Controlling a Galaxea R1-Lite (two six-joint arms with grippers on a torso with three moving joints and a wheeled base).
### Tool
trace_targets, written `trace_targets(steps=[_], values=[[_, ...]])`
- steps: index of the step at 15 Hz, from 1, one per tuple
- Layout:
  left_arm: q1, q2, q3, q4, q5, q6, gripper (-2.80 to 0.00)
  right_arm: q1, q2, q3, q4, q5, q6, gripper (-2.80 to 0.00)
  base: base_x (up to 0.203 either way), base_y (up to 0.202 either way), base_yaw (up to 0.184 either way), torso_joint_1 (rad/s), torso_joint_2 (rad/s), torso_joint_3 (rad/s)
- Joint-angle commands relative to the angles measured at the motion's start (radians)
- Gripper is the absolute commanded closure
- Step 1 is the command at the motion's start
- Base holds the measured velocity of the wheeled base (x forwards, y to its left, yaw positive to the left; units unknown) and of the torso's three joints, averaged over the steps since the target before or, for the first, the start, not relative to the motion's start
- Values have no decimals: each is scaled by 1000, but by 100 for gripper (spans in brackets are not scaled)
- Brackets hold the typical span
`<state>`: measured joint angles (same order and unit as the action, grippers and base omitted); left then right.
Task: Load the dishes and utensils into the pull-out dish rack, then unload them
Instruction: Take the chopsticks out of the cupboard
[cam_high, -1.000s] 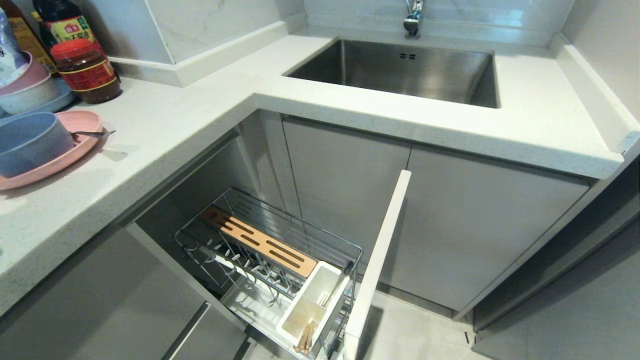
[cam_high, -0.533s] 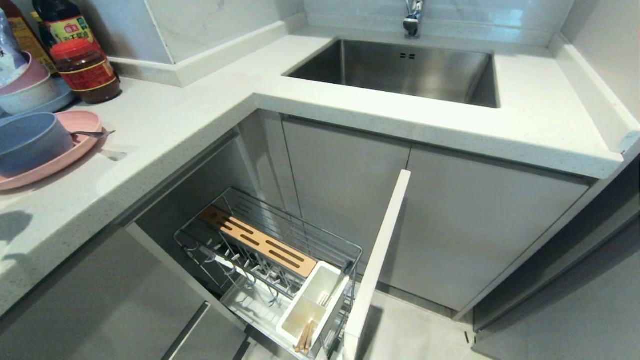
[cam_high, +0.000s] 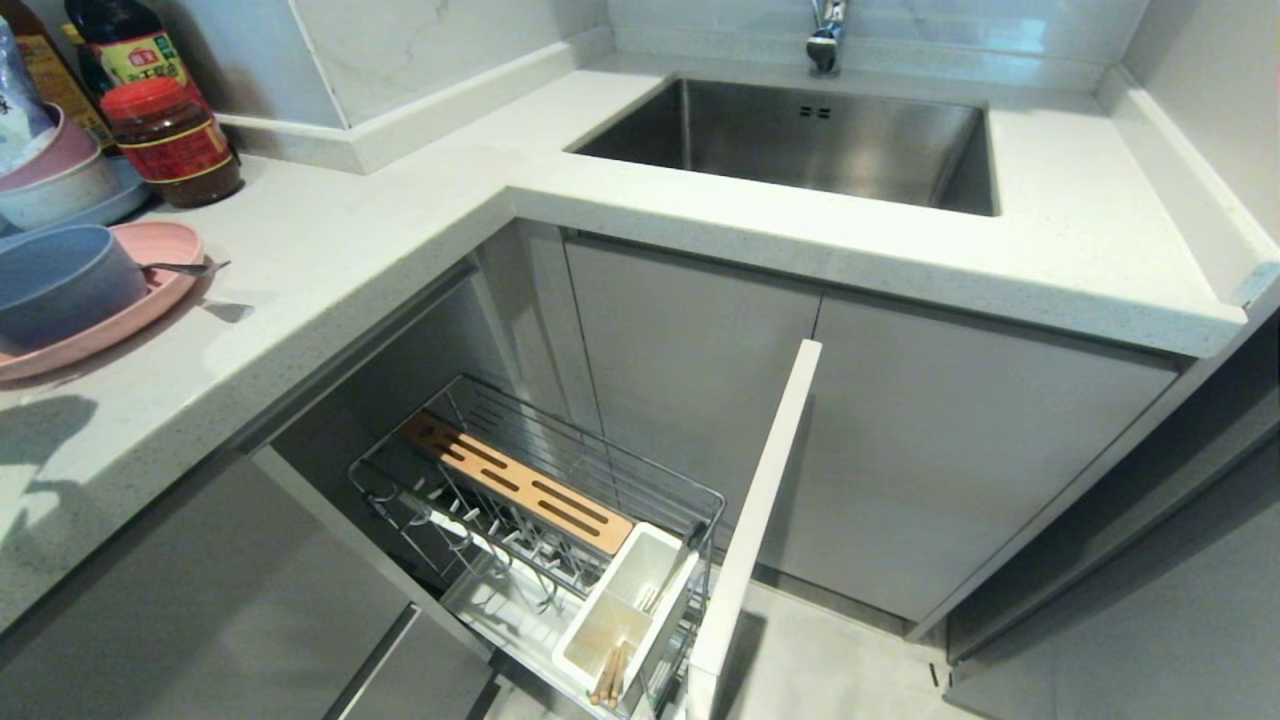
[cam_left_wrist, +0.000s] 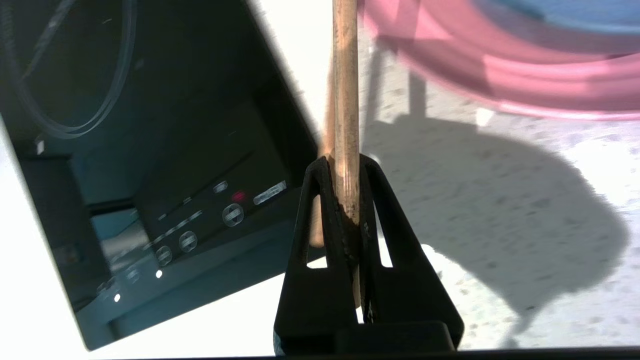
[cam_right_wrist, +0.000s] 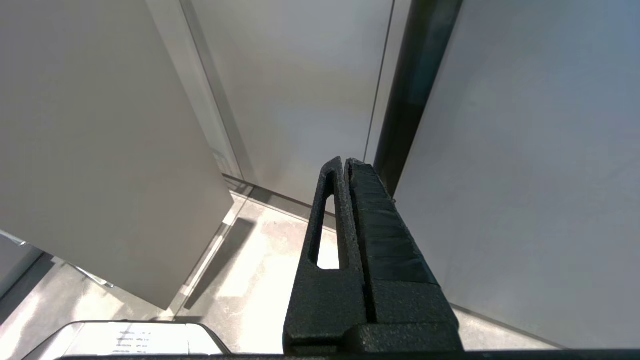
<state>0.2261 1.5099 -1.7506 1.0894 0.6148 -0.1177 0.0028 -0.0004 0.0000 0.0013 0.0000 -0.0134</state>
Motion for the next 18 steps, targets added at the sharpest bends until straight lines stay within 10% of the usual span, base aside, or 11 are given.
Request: trace_targets(steps=[1, 16, 17, 18], values=[[-11, 14, 0, -5, -3, 0, 0, 0, 0, 0, 0, 0, 0, 0, 0, 0, 0, 0, 0, 0], [-17, 26, 3, -37, -17, 12, 0, 0, -1, 0, 0, 0, 0, 0, 0, 0, 0, 0, 0, 0], [-17, 26, 5, -37, -17, 12, -280, 0, 0, 0, 0, 0, 0, 0, 0, 0, 0, 0, 0, 0], [-17, 26, 5, -37, -18, 13, -280, 0, 0, 0, 0, 0, 0, 0, 0, 0, 0, 0, 0, 0]])
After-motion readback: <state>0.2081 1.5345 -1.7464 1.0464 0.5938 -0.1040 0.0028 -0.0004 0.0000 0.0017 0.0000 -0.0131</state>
